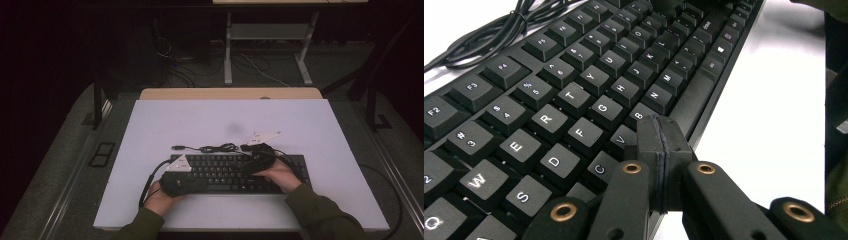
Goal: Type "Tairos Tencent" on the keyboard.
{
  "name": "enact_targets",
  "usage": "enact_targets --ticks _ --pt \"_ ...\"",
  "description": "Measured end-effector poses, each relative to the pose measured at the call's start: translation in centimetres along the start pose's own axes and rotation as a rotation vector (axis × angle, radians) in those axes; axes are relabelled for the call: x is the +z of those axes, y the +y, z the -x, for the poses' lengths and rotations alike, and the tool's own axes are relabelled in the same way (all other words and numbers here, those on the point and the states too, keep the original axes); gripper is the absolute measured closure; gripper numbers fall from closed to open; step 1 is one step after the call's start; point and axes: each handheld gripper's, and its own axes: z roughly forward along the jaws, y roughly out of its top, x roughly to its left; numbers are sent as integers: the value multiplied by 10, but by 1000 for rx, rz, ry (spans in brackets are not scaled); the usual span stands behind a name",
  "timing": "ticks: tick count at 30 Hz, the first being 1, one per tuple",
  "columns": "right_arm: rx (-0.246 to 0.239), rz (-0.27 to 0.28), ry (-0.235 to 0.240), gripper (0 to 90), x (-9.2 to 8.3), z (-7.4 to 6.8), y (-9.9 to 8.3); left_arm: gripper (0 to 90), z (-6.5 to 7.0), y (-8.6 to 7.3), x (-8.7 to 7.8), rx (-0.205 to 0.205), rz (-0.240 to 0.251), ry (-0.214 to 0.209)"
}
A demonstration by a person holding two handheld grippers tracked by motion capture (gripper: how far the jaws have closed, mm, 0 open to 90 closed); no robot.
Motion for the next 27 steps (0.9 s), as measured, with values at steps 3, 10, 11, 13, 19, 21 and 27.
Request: enact_targets --ticks 3,10,11,13,19,21,27 --pt "0 0 1 137 0 0 0 891 0 0 0 -2 1 -3" --pt "-1 -1 -1 137 0 0 0 891 0 0 1 0 0 -4" --pt "0 -1 -2 137 0 0 0 891 -1 -1 1 0 -6 -3" --pt "0 -2 -2 137 0 0 0 891 -1 -1 2 -1 -8 -3" --pt "0 -2 -3 137 0 0 0 891 -1 -1 2 -4 -7 -4" --pt "-2 -1 -2 137 0 0 0 891 -1 -1 1 -1 -8 -1" --pt "3 1 0 137 -1 0 0 890 -1 0 -2 2 7 4"
